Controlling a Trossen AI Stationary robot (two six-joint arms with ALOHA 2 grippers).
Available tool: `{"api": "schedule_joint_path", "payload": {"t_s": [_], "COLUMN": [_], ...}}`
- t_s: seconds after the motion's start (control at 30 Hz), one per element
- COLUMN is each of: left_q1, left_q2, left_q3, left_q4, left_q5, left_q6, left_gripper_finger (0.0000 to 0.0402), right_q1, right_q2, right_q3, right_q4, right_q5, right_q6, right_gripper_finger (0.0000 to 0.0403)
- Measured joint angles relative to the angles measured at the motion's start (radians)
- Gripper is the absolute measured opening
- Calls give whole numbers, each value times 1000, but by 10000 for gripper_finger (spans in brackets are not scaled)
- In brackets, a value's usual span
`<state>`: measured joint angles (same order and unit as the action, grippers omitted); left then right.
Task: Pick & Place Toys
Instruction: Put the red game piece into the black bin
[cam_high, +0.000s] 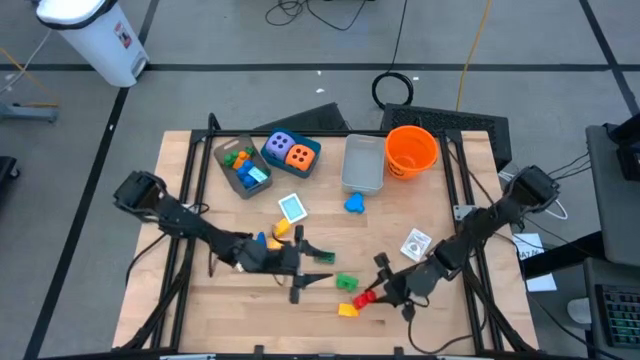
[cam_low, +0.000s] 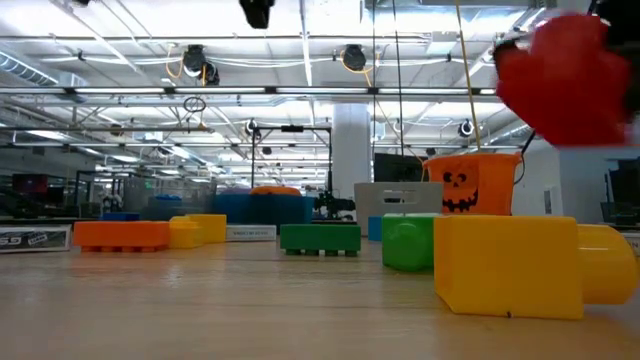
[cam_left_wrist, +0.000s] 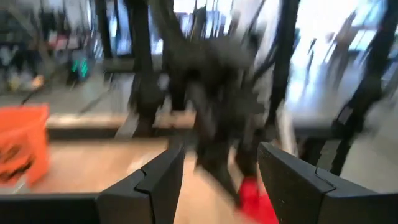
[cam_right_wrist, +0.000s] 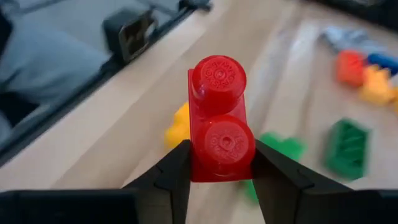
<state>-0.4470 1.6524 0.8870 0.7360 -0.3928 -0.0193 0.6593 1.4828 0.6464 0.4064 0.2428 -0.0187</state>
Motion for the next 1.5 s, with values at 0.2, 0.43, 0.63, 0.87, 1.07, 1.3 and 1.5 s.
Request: {"api": "schedule_joint_path", "payload": {"t_s": [0.2,0.43,0.63,0.87,1.07,1.3,1.5], "left_q1": [31,50,87,155,174,174,174], "left_q2": [33,130,154,154,154,154,154], "left_q3": [272,432,445,445,445,445,445], "left_q4": [-579,-716,-746,-851,-867,-877,-889], "left_q5": [-61,-53,-52,1,34,31,17], "left_q6": [-54,57,122,59,58,62,61], "left_gripper_finger": [216,216,216,216,216,216,216], "right_q1": [-113,-242,-315,-348,-369,-372,-370], "right_q2": [-63,-68,-67,-67,-67,-67,-67], "right_q3": [1,1,1,0,0,0,0], "right_q4": [-4,-1,25,81,100,107,149], "right_q5": [1,-1,-4,-6,-8,-8,-5], "right_q6": [-65,-110,-139,-193,-206,-203,-203], "right_gripper_finger": [133,133,133,133,133,133,133]}}
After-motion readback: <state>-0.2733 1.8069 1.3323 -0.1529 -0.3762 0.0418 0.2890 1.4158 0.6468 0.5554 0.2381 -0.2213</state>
